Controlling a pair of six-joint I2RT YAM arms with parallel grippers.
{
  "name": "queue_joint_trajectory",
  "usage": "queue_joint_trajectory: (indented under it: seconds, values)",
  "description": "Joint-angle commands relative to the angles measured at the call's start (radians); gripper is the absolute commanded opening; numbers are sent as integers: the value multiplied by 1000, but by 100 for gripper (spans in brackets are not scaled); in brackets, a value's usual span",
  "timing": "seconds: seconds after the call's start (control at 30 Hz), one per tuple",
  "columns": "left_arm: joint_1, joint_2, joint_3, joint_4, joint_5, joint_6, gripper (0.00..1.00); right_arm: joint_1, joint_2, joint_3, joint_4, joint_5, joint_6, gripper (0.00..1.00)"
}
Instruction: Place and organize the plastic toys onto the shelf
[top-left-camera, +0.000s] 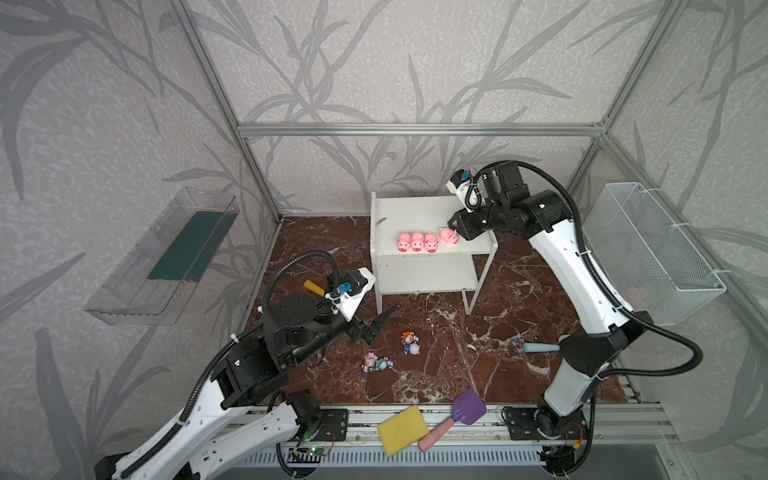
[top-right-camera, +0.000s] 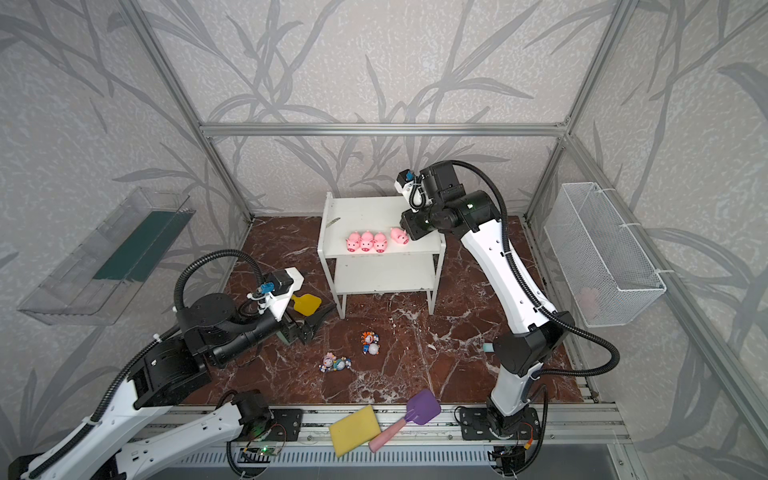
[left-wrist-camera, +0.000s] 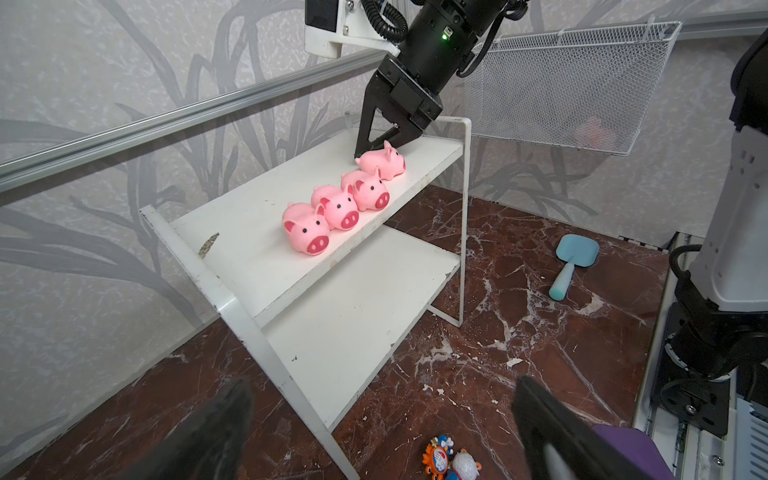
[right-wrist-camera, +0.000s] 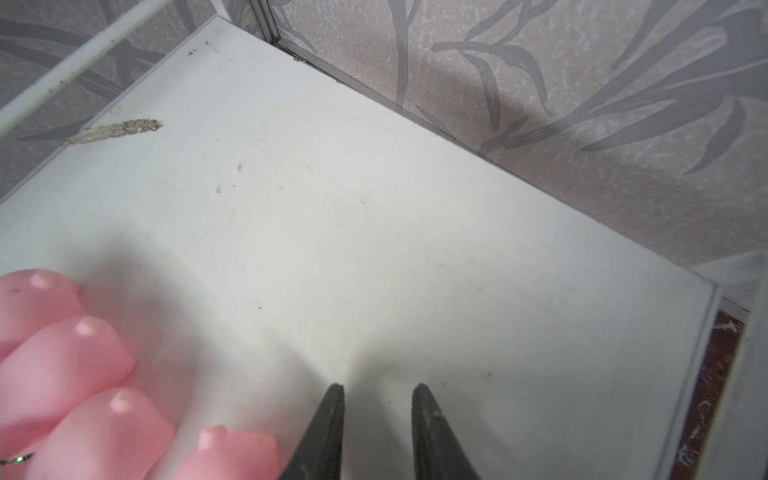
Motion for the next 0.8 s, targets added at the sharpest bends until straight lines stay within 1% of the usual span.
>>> queue_joint_trajectory:
  seconds: [0.0, 0.2, 0.33, 0.53, 0.77]
  values:
    - [6, 0, -4, 18, 12, -1, 99, 7, -48, -22, -30, -16, -19, 30]
    - [10, 2, -2, 18, 15, -2, 99, 25, -107, -74, -17, 16, 10, 30]
    - [11, 5, -2, 19, 18, -4, 99, 43, -140, -133, 23, 20, 19, 30]
    - [13, 6, -3, 20, 20, -5, 99, 56, -170, -177, 48, 21, 27, 30]
    - [15, 10, -2, 21, 24, -7, 99, 66, -180, -181, 41, 29, 49, 30]
